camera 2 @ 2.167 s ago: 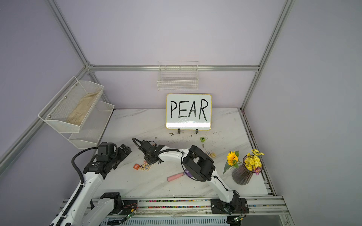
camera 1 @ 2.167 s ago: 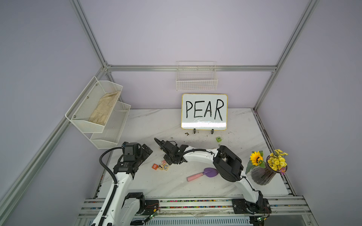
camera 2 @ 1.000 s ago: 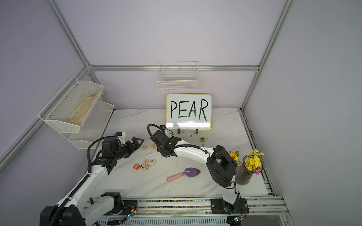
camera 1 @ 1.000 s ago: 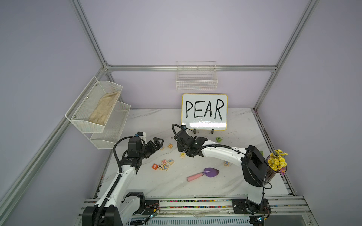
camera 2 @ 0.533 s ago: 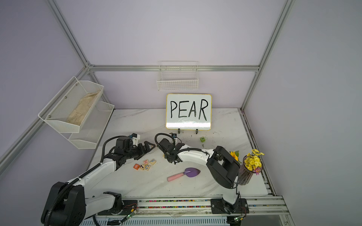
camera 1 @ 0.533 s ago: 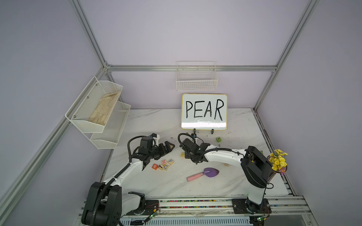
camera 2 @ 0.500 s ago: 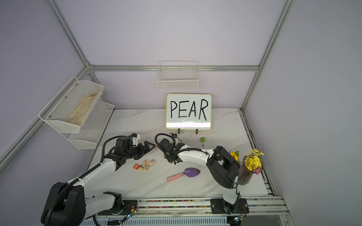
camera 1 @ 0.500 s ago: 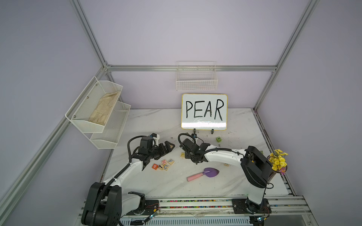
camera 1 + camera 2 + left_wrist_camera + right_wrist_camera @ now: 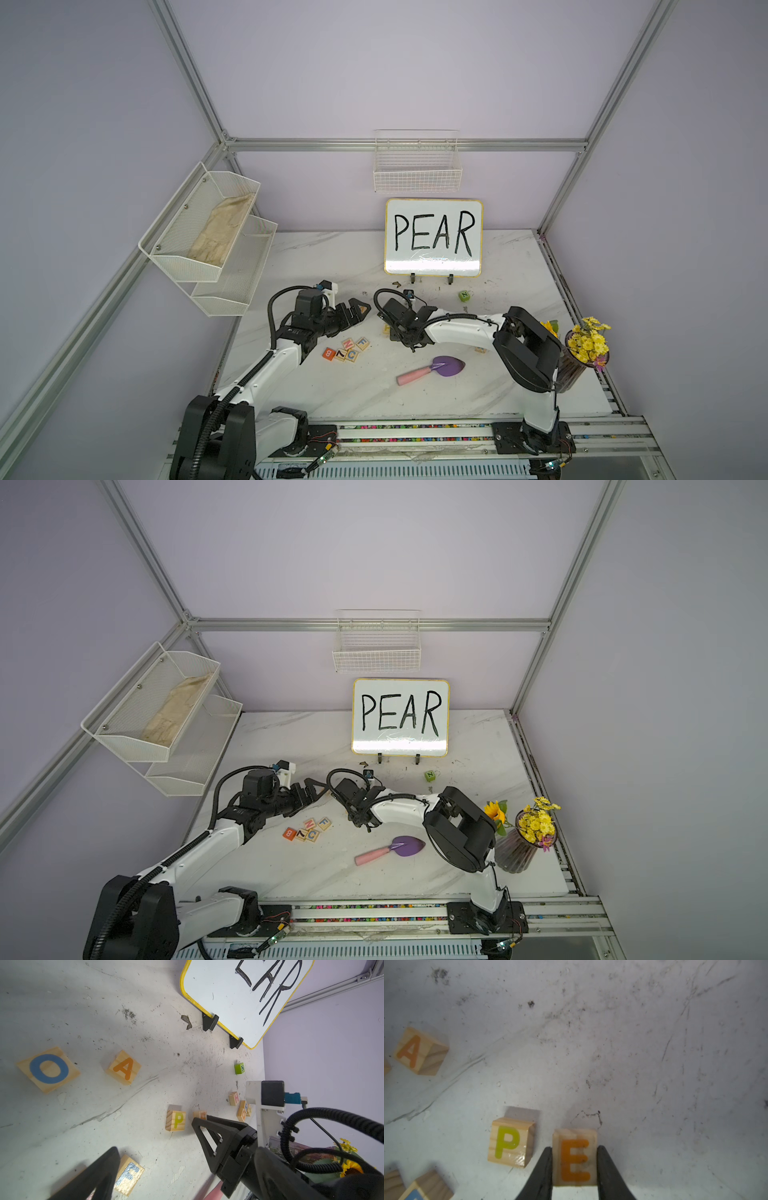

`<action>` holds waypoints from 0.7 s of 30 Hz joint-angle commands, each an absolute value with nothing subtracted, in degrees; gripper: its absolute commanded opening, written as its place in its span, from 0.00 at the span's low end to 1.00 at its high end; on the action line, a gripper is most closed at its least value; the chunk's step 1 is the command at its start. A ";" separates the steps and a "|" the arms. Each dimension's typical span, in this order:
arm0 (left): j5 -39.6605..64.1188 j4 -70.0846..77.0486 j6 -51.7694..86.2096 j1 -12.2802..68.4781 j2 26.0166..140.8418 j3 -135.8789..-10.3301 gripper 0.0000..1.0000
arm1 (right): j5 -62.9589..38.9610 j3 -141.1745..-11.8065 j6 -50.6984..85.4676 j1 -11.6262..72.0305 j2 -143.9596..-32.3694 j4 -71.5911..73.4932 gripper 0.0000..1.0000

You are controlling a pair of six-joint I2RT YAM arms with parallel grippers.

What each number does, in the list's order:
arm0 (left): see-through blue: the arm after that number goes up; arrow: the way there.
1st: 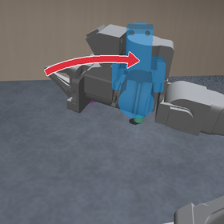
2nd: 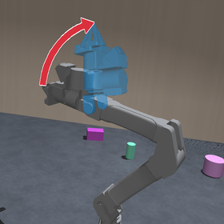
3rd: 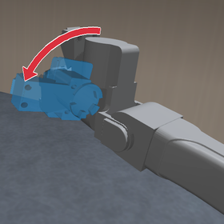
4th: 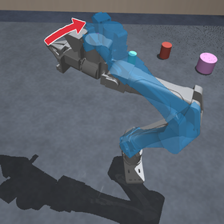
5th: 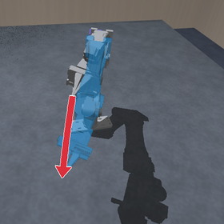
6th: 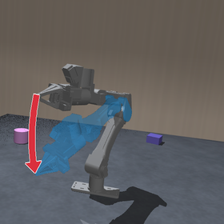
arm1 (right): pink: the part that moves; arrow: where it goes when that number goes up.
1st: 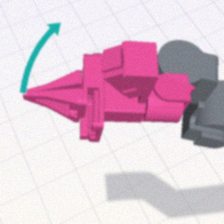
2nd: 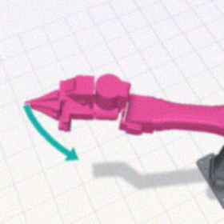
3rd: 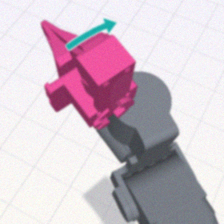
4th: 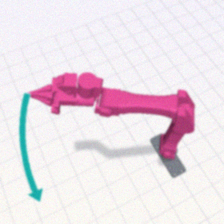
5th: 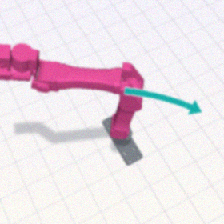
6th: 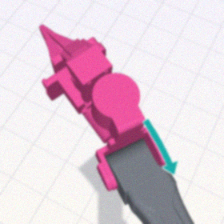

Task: Spell the uppercase word “pear” with letter blocks
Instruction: Place the letter block at the center of the board.

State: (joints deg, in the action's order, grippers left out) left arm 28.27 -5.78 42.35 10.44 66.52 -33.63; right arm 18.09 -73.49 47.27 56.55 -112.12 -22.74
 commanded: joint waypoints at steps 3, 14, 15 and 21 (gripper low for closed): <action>27.87 -5.78 40.80 10.46 65.04 -37.70 1.00 | 18.25 -75.22 47.39 56.76 -113.17 -23.27 0.21; 26.46 -7.25 40.25 9.89 64.60 -38.06 1.00 | 16.70 -76.21 46.76 56.75 -115.20 -23.03 0.21; 26.39 -7.35 40.25 9.84 64.68 -38.06 1.00 | 16.71 -76.33 46.84 56.70 -115.22 -23.03 0.21; 26.19 -7.46 40.34 9.50 64.69 -38.06 1.00 | 16.47 -76.33 46.67 56.69 -115.54 -22.85 0.22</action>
State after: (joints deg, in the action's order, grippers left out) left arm 26.33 -8.03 41.74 10.09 65.98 -33.63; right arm 16.64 -75.53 46.63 56.55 -114.50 -22.11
